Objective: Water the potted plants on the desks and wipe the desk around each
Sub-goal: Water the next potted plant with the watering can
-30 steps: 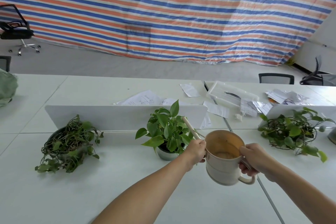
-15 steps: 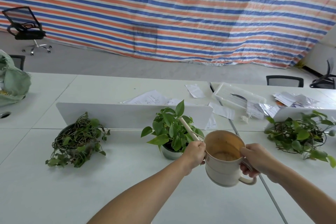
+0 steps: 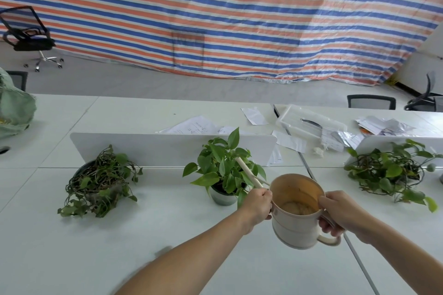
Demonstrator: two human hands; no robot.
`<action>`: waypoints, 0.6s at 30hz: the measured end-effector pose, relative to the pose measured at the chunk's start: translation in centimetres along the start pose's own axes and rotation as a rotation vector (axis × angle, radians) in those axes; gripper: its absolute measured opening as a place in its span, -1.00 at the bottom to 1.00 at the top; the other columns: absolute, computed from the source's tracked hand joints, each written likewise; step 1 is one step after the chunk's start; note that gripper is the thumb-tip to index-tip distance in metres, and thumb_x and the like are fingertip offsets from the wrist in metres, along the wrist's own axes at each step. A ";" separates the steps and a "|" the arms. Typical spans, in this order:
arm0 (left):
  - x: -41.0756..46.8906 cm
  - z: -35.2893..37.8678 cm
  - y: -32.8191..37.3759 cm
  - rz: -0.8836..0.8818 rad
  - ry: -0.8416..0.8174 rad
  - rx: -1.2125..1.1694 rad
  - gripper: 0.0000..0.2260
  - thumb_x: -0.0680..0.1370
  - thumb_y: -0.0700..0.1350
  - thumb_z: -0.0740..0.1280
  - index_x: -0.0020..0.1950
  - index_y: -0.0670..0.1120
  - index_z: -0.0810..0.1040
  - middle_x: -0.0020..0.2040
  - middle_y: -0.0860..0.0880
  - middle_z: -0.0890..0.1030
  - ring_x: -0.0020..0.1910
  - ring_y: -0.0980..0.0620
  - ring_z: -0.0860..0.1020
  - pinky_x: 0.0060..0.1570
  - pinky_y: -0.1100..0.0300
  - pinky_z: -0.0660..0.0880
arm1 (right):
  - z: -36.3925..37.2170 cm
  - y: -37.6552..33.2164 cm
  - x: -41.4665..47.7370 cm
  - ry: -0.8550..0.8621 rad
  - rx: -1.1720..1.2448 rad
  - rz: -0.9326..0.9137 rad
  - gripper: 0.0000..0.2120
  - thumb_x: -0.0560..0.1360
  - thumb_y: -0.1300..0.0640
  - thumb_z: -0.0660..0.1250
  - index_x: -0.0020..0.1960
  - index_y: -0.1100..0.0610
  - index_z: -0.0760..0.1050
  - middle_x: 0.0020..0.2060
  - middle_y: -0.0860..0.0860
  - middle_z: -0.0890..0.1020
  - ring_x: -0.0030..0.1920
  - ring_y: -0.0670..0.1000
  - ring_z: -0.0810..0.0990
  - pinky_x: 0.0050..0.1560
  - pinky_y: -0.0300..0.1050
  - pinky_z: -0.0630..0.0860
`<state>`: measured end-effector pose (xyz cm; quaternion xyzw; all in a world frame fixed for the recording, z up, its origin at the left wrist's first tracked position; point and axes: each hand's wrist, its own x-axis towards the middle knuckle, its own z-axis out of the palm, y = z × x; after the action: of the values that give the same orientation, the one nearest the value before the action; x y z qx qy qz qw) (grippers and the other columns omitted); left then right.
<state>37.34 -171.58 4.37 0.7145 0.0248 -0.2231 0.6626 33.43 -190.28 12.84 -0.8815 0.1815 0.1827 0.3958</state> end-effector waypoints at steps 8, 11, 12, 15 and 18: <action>0.9 1.0 0.5 -0.024 -0.039 0.013 -0.76 0.66 -0.10 0.06 0.01 -0.15 0.48 -0.20 -0.01 0.46 -0.16 -0.01 0.47 -0.12 0.14 0.54 | -0.7 0.5 0.4 0.019 0.016 0.037 -0.81 0.58 0.29 0.10 -0.19 0.26 0.38 -0.47 0.20 0.54 -0.44 0.12 0.47 -0.47 -0.17 0.34; 1.4 1.2 1.0 -0.030 -0.051 0.014 -0.76 0.67 -0.11 0.05 0.02 -0.15 0.48 -0.21 -0.02 0.46 -0.20 0.01 0.46 -0.10 0.13 0.54 | -1.0 0.4 0.8 0.031 0.022 0.044 -0.81 0.57 0.30 0.11 -0.19 0.27 0.39 -0.47 0.21 0.54 -0.44 0.12 0.47 -0.48 -0.17 0.33; 1.6 1.2 1.1 -0.032 -0.053 0.014 -0.76 0.67 -0.10 0.05 0.02 -0.15 0.48 -0.21 -0.02 0.45 -0.20 0.01 0.46 -0.10 0.13 0.54 | -1.0 0.4 1.0 0.034 0.023 0.047 -0.81 0.57 0.30 0.11 -0.19 0.27 0.40 -0.47 0.21 0.54 -0.45 0.12 0.47 -0.48 -0.18 0.33; 2.2 1.0 1.6 -0.031 -0.057 0.010 -0.76 0.67 -0.10 0.04 0.03 -0.15 0.47 -0.21 -0.02 0.46 -0.22 0.02 0.46 -0.13 0.15 0.52 | -1.2 0.0 1.5 0.043 0.027 0.052 -0.81 0.57 0.31 0.11 -0.19 0.28 0.40 -0.47 0.21 0.53 -0.46 0.12 0.47 -0.49 -0.17 0.34; 2.7 0.7 2.1 -0.027 -0.054 0.001 -0.77 0.67 -0.11 0.04 0.04 -0.15 0.45 -0.21 -0.02 0.45 -0.26 0.05 0.45 -0.19 0.19 0.51 | -1.3 -0.6 2.0 0.049 0.035 0.048 -0.81 0.57 0.31 0.11 -0.20 0.27 0.40 -0.47 0.21 0.53 -0.45 0.13 0.46 -0.48 -0.16 0.34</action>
<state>40.27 -173.19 5.41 0.7080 0.0165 -0.2514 0.6597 35.66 -191.26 13.09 -0.8740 0.2156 0.1674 0.4021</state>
